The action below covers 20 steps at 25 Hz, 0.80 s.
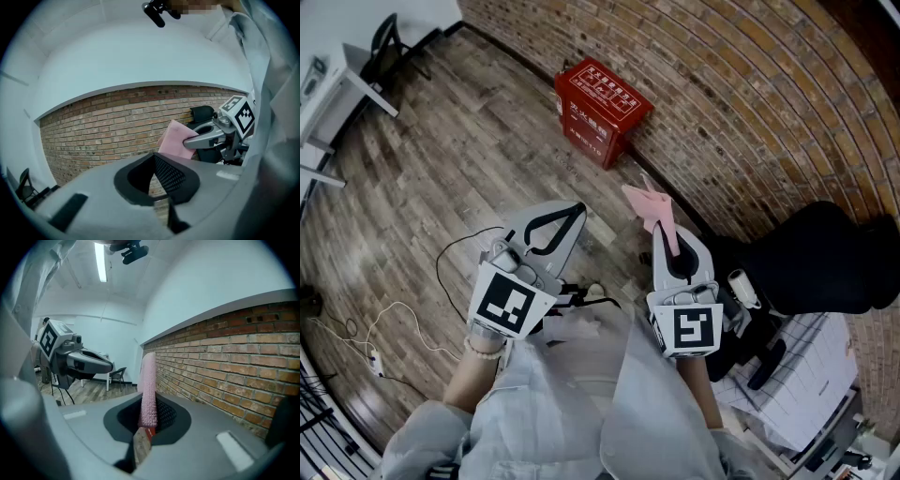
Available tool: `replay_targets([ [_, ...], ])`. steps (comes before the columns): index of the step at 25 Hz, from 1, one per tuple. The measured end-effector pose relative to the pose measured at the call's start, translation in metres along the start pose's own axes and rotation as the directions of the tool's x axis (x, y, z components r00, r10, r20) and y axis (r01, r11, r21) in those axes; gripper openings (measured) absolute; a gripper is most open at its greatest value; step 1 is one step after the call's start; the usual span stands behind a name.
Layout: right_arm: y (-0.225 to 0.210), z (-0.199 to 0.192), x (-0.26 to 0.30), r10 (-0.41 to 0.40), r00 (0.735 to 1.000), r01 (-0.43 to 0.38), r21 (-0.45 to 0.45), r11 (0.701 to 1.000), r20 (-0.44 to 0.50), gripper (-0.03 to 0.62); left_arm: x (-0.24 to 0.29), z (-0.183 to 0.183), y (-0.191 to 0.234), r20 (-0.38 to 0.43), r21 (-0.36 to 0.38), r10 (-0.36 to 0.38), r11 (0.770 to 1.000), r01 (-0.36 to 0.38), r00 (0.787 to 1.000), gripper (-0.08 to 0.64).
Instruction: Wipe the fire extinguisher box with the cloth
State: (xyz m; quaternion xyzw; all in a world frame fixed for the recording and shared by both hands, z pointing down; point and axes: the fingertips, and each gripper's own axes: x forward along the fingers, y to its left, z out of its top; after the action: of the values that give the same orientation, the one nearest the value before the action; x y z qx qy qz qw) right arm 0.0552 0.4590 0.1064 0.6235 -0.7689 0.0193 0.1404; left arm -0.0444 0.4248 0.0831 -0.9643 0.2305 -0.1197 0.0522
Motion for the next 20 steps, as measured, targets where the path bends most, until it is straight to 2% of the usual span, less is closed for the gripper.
replay_targets([
  [4,-0.001,-0.002,-0.001,0.004,1.000,-0.004,0.000,1.000,-0.009,0.016,0.001,-0.001,-0.001,-0.006,0.005,0.000,1.000,0.000,1.000,-0.003],
  [9,-0.001,-0.009,-0.002,0.006,0.997,-0.005,0.009,1.000,-0.076,0.017,0.003,-0.002,-0.002,-0.010,0.008,0.000,1.000,0.000,1.000,-0.003],
  [11,-0.003,-0.010,-0.002,0.009,0.998,-0.008,0.010,1.000,-0.067,0.017,0.004,-0.003,-0.004,-0.015,0.012,-0.001,1.000,0.001,1.000,-0.003],
  [15,-0.009,-0.008,-0.003,0.008,1.000,-0.008,0.031,0.999,0.012,0.017,0.006,-0.002,-0.009,-0.010,0.016,0.011,1.000,-0.011,1.000,-0.003],
  [17,-0.012,-0.009,-0.004,0.023,1.000,-0.024,0.035,0.999,0.009,0.017,0.006,-0.001,-0.008,-0.008,0.000,0.039,0.999,-0.039,0.999,-0.003],
  [20,-0.013,-0.016,-0.008,0.068,0.998,-0.068,-0.005,0.998,-0.006,0.017,0.006,-0.002,-0.012,-0.016,-0.018,0.073,0.997,-0.074,0.997,-0.003],
])
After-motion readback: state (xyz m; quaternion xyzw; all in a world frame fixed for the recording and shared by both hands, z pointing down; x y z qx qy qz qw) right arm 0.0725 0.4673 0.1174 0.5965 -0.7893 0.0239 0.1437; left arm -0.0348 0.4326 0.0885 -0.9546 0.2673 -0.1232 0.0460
